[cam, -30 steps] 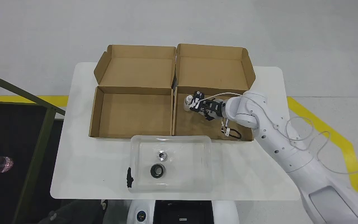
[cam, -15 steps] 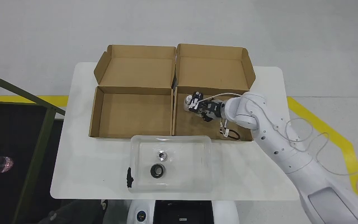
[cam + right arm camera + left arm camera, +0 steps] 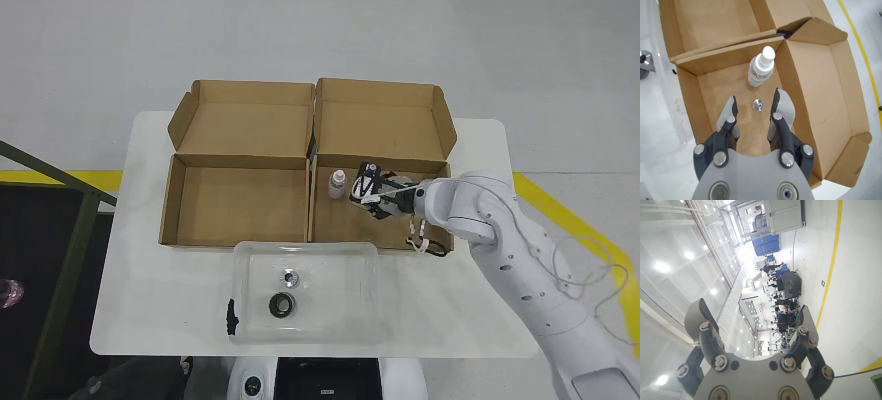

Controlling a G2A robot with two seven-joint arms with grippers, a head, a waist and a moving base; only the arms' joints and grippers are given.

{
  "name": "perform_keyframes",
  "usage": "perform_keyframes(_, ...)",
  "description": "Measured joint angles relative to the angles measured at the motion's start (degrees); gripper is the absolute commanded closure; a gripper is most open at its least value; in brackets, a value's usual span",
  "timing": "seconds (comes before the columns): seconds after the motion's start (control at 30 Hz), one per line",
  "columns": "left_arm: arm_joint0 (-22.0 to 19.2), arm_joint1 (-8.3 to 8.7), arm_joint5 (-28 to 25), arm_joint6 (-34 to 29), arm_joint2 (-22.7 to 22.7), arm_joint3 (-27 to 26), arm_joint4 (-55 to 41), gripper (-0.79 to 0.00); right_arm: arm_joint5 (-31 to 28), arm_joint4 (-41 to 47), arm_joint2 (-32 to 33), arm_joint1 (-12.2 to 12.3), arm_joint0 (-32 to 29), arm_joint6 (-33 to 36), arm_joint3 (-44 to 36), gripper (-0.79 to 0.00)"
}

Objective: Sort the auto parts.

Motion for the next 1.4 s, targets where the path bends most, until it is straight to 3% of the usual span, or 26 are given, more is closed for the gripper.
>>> perform_keyframes(0.27, 0.00, 0.00, 0.00, 0.00, 0.00, 0.00, 0.00, -0.785, -2.08, 1.07, 3.56, 1.32, -6.32, -2.17, -9.28, -0.376)
perform_keyframes(0.53, 0.00, 0.00, 0.00, 0.00, 0.00, 0.00, 0.00, -0.785, -4.12, 1.30, 1.92, 1.61, -10.36, -5.05, -14.76, -0.372)
perform_keyframes(1.4, 0.00, 0.00, 0.00, 0.00, 0.00, 0.00, 0.00, -0.785, -1.26, -5.87, -16.06, -1.98, -6.51, -4.11, -10.88, -0.363)
